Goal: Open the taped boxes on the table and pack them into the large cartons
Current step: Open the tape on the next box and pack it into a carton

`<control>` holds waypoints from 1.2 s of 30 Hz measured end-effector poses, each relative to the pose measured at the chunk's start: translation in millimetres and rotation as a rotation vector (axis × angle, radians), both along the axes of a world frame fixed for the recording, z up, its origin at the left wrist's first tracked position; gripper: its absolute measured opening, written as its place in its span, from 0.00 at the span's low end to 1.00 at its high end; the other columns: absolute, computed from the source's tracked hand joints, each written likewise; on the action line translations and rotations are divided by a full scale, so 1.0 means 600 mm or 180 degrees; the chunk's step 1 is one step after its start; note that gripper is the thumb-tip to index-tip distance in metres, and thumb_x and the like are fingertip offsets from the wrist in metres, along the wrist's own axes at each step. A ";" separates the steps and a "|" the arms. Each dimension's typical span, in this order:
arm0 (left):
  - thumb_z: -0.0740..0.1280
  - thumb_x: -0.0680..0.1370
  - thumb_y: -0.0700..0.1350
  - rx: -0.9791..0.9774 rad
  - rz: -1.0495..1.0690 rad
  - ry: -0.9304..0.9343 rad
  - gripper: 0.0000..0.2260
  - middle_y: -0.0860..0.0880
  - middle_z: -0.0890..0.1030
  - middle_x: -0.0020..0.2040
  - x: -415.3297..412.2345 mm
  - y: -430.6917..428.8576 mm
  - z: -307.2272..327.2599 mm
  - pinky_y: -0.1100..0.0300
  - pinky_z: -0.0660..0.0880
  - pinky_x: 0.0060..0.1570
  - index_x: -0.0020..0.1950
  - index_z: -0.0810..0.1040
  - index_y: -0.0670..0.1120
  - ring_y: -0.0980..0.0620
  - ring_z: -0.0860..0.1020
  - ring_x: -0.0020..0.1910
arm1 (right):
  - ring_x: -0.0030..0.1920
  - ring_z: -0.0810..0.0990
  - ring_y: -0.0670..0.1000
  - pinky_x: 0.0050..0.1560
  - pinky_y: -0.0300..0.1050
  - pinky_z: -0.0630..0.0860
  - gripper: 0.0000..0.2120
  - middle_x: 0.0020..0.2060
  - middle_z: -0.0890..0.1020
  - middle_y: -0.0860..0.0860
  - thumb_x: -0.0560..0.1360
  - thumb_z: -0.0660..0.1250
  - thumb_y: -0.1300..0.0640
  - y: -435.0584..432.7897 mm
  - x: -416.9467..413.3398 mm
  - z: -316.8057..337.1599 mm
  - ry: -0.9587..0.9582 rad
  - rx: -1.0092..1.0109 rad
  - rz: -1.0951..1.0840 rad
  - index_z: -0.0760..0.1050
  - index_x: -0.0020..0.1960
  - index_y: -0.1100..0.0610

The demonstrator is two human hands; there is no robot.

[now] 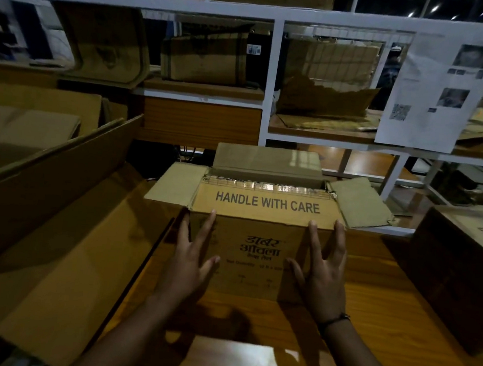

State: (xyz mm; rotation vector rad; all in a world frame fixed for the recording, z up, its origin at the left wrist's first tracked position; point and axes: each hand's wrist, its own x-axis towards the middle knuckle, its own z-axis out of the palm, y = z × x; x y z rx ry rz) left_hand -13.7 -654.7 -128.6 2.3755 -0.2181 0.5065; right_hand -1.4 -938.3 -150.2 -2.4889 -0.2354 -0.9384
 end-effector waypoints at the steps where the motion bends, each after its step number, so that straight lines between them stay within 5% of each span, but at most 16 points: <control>1: 0.74 0.78 0.45 0.0014 -0.0008 0.0045 0.51 0.44 0.39 0.83 -0.004 -0.002 -0.004 0.55 0.76 0.58 0.73 0.35 0.78 0.42 0.55 0.80 | 0.79 0.47 0.65 0.60 0.61 0.72 0.49 0.81 0.44 0.60 0.68 0.80 0.53 -0.001 -0.002 -0.005 -0.0003 -0.0027 0.0041 0.54 0.81 0.46; 8: 0.75 0.77 0.47 0.0279 0.0051 0.0054 0.49 0.45 0.38 0.83 -0.020 -0.001 -0.003 0.43 0.74 0.65 0.74 0.40 0.79 0.37 0.56 0.80 | 0.79 0.50 0.68 0.59 0.75 0.75 0.42 0.80 0.46 0.63 0.71 0.77 0.51 -0.019 0.003 -0.020 -0.0264 -0.0331 0.0156 0.59 0.78 0.48; 16: 0.78 0.72 0.53 0.0830 0.0335 -0.0230 0.54 0.39 0.43 0.83 -0.020 0.004 0.069 0.39 0.72 0.68 0.76 0.37 0.76 0.36 0.58 0.80 | 0.76 0.59 0.71 0.63 0.76 0.70 0.31 0.80 0.52 0.60 0.76 0.65 0.44 -0.022 -0.001 0.033 -0.0498 -0.0557 0.0225 0.64 0.77 0.49; 24: 0.80 0.69 0.57 0.1002 0.0468 -0.0494 0.55 0.42 0.45 0.83 -0.012 0.009 0.180 0.36 0.74 0.66 0.78 0.40 0.74 0.34 0.61 0.78 | 0.74 0.61 0.72 0.63 0.76 0.71 0.36 0.79 0.55 0.61 0.71 0.75 0.49 -0.028 0.010 0.168 -0.0770 -0.0639 0.0249 0.65 0.76 0.49; 32: 0.79 0.68 0.60 0.1216 0.0679 -0.0773 0.55 0.40 0.44 0.83 -0.016 0.010 0.332 0.35 0.72 0.66 0.78 0.38 0.74 0.33 0.60 0.78 | 0.76 0.58 0.69 0.65 0.73 0.71 0.35 0.81 0.51 0.58 0.73 0.70 0.43 -0.034 0.026 0.319 -0.0991 -0.0700 0.0282 0.65 0.77 0.49; 36: 0.77 0.69 0.62 0.1383 0.0824 -0.0894 0.54 0.40 0.44 0.83 -0.020 0.025 0.408 0.35 0.71 0.66 0.77 0.37 0.74 0.33 0.59 0.79 | 0.74 0.59 0.72 0.67 0.71 0.68 0.46 0.82 0.46 0.57 0.69 0.74 0.36 -0.015 0.027 0.393 -0.1040 -0.0862 0.0241 0.58 0.80 0.45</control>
